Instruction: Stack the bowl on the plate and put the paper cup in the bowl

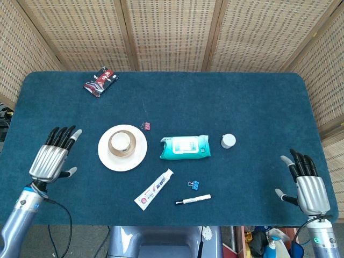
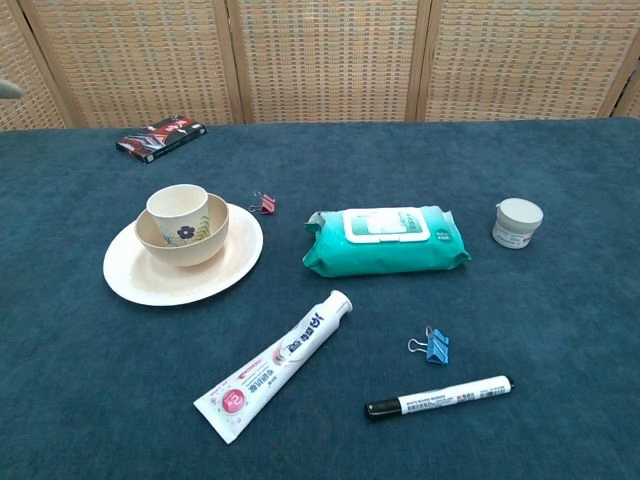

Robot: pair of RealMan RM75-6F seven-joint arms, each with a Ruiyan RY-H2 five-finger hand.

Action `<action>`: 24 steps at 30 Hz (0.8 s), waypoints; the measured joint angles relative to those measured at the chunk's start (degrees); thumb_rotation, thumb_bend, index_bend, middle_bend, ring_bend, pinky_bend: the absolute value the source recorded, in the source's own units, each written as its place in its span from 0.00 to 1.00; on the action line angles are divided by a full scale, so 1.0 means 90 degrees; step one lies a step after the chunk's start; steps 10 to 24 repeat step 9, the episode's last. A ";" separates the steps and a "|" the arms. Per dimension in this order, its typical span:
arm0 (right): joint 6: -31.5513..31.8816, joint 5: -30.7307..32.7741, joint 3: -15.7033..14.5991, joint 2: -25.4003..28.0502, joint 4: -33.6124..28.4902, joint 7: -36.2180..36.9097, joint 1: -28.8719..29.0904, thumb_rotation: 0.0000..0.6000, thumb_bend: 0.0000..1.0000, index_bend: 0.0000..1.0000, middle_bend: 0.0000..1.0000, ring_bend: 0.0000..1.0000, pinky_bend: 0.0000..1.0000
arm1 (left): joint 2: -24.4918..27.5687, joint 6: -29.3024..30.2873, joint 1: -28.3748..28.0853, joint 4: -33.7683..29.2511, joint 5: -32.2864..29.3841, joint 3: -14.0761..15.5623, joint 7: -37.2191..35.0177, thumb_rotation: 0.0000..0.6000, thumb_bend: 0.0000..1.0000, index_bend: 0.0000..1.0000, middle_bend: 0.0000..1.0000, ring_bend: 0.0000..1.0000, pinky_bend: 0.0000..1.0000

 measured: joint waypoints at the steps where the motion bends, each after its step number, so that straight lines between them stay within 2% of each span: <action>1: -0.0009 -0.0004 -0.0004 -0.0011 0.0004 -0.0011 0.0006 1.00 0.13 0.12 0.00 0.00 0.00 | -0.0017 0.0119 0.0112 -0.0004 0.0092 0.0058 0.0001 1.00 0.15 0.01 0.00 0.00 0.00; 9: -0.0069 0.0024 0.0003 -0.0052 0.0029 -0.0026 0.0043 1.00 0.13 0.12 0.00 0.00 0.00 | -0.0526 0.1314 0.1247 0.0280 0.1001 0.0550 -0.0245 1.00 0.15 0.01 0.00 0.00 0.00; 24: -0.0069 0.0024 0.0003 -0.0052 0.0029 -0.0026 0.0043 1.00 0.13 0.12 0.00 0.00 0.00 | -0.0526 0.1314 0.1247 0.0280 0.1001 0.0550 -0.0245 1.00 0.15 0.01 0.00 0.00 0.00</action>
